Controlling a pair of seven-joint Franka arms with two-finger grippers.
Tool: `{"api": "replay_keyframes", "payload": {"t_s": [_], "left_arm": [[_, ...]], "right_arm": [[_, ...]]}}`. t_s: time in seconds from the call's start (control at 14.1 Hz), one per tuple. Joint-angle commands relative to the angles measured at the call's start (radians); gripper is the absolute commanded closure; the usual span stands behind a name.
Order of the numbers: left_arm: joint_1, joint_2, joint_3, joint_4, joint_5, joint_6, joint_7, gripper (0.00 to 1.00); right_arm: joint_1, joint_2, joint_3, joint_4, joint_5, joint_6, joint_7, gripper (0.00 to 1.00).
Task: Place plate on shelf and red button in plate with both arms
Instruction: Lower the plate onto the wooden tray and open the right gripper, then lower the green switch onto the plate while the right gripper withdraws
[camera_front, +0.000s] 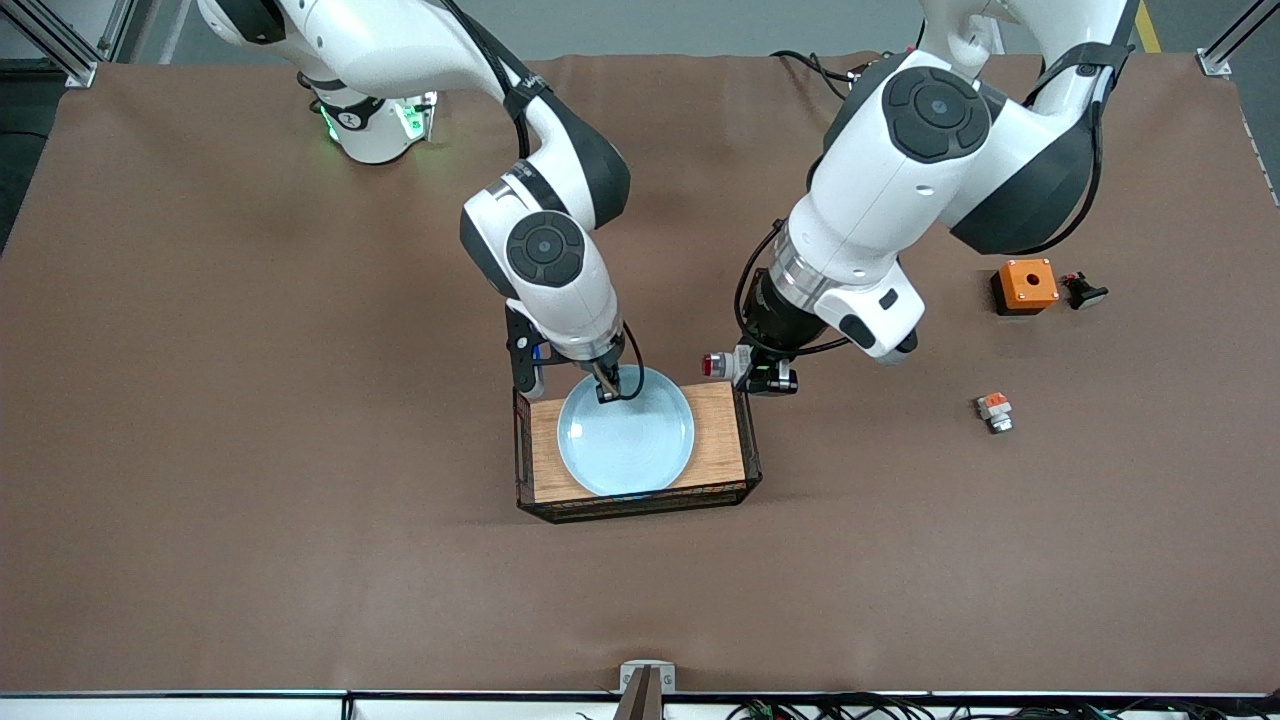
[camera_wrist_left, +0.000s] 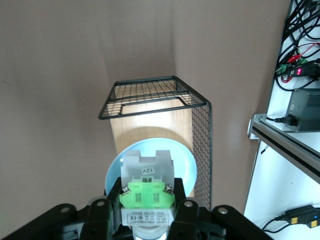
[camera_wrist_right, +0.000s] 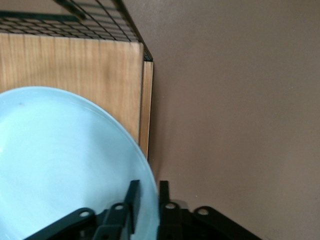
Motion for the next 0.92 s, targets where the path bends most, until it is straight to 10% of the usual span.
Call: {"api": "replay_keyframes", "payload": {"t_s": [0.0,0.85], "left_arm": [[-0.034,0.015,0.023,0.018,-0.007,0.02,-0.02,1.0],[-0.329,0.188,0.298,0.043,-0.005,0.256,-0.085,1.0]], "right_arm": [[-0.01,0.01,0.004,0.032,-0.034,0.003,0.007,0.0],[-0.077,-0.307,0.004,0.031,-0.015,-0.439,-0.352,0.0]]}}
